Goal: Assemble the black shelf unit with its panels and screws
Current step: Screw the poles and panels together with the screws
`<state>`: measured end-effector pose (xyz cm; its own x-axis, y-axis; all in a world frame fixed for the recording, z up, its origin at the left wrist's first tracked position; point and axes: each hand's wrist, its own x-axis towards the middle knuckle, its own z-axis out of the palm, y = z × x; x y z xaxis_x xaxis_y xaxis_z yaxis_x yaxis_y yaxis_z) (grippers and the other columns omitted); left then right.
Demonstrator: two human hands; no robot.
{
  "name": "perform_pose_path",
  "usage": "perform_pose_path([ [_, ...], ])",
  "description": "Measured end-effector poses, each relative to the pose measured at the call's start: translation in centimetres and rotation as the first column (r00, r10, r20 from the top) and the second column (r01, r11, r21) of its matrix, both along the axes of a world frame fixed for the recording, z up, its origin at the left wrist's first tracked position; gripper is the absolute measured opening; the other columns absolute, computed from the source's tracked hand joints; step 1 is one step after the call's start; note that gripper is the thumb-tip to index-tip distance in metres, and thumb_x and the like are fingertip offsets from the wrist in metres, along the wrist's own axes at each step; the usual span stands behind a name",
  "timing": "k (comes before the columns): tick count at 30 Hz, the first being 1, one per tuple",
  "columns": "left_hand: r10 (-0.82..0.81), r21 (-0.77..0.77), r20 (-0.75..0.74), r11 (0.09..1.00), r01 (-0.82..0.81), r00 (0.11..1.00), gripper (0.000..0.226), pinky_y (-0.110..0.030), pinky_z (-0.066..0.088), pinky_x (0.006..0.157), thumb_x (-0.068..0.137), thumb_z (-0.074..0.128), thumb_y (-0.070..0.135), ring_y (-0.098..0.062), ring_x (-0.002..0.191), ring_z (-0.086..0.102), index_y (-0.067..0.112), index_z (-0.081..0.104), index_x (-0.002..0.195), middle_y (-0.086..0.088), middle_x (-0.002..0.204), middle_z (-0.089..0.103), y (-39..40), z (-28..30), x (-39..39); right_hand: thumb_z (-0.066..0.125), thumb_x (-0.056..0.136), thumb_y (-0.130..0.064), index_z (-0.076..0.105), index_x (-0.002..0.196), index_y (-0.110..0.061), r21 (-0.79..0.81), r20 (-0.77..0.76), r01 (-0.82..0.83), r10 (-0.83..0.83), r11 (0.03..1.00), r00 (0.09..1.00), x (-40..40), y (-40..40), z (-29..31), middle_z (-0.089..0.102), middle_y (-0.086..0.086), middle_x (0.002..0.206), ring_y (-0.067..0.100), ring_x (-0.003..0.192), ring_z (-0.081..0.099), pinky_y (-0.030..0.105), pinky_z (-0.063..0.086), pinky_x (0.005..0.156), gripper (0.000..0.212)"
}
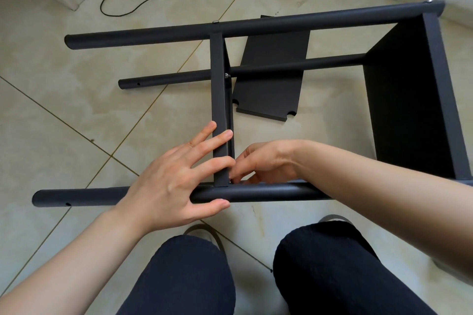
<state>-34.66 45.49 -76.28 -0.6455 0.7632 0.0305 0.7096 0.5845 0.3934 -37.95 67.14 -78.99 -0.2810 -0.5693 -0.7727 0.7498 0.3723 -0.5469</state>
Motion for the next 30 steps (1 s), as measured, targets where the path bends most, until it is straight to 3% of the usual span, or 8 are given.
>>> perform_pose_path([
  [2, 0.002, 0.006, 0.004, 1.000, -0.002, 1.000, 0.057, -0.036, 0.044, 0.097, 0.088, 0.058, 0.062, -0.021, 0.155, 0.016, 0.027, 0.057, 0.133, 0.003, 0.165, 0.026, 0.02, -0.01, 0.02, 0.063, 0.093, -0.013, 0.070, 0.070, -0.013, -0.013, 0.014, 0.001, -0.001, 1.000, 1.000, -0.09, 0.20, 0.07, 0.059, 0.008, 0.086, 0.012, 0.068, 0.062, 0.024, 0.054, 0.071, 0.025],
  [6, -0.001, 0.007, -0.002, 1.000, 0.001, 1.000, 0.057, -0.034, 0.042, 0.098, 0.088, 0.058, 0.062, -0.021, 0.155, 0.016, 0.028, 0.055, 0.134, 0.003, 0.165, 0.026, 0.06, 0.00, -0.01, 0.067, 0.092, -0.016, 0.073, 0.075, -0.013, -0.006, 0.037, -0.002, 0.002, 1.000, 0.999, -0.14, 0.48, 0.28, 0.058, 0.007, 0.085, 0.016, 0.076, 0.059, 0.027, 0.052, 0.079, 0.018],
  [12, -0.001, 0.001, -0.001, 1.000, 0.001, 1.000, 0.058, -0.034, 0.042, 0.098, 0.088, 0.057, 0.062, -0.021, 0.155, 0.016, 0.027, 0.056, 0.134, 0.003, 0.165, 0.026, 0.00, 0.01, -0.01, 0.063, 0.093, -0.012, 0.068, 0.077, -0.011, 0.037, 0.005, -0.006, 0.006, 0.999, 1.000, -0.01, -0.26, 0.09, 0.061, 0.005, 0.081, 0.012, 0.071, 0.062, 0.024, 0.053, 0.073, 0.017],
  [18, 0.000, -0.007, -0.003, 1.000, 0.000, 1.000, 0.058, -0.033, 0.040, 0.098, 0.088, 0.056, 0.063, -0.020, 0.155, 0.015, 0.027, 0.056, 0.134, 0.003, 0.165, 0.026, 0.09, 0.13, -0.04, 0.069, 0.090, -0.018, 0.075, 0.071, -0.015, 0.001, 0.044, -0.012, 0.012, 1.000, 0.999, -0.17, 0.62, 0.25, 0.060, 0.002, 0.076, 0.012, 0.071, 0.061, 0.023, 0.054, 0.071, 0.020],
  [23, -0.001, -0.003, -0.003, 1.000, 0.001, 1.000, 0.058, -0.033, 0.040, 0.098, 0.087, 0.058, 0.062, -0.021, 0.155, 0.016, 0.027, 0.056, 0.133, 0.002, 0.165, 0.026, 0.05, 0.11, -0.02, 0.067, 0.091, -0.014, 0.071, 0.086, -0.011, 0.024, 0.025, 0.009, -0.010, 1.000, 1.000, -0.04, 0.03, -0.03, 0.060, 0.009, 0.093, 0.013, 0.077, 0.060, 0.026, 0.053, 0.078, 0.008],
  [30, 0.001, -0.002, -0.006, 1.000, -0.001, 1.000, 0.058, -0.033, 0.041, 0.098, 0.087, 0.057, 0.062, -0.020, 0.155, 0.016, 0.026, 0.057, 0.133, 0.002, 0.165, 0.027, 0.08, 0.14, -0.01, 0.067, 0.092, -0.014, 0.071, 0.076, -0.012, 0.010, 0.038, 0.005, -0.006, 1.000, 0.999, -0.12, 0.28, 0.01, 0.060, 0.003, 0.075, 0.012, 0.070, 0.061, 0.024, 0.053, 0.074, 0.016],
])
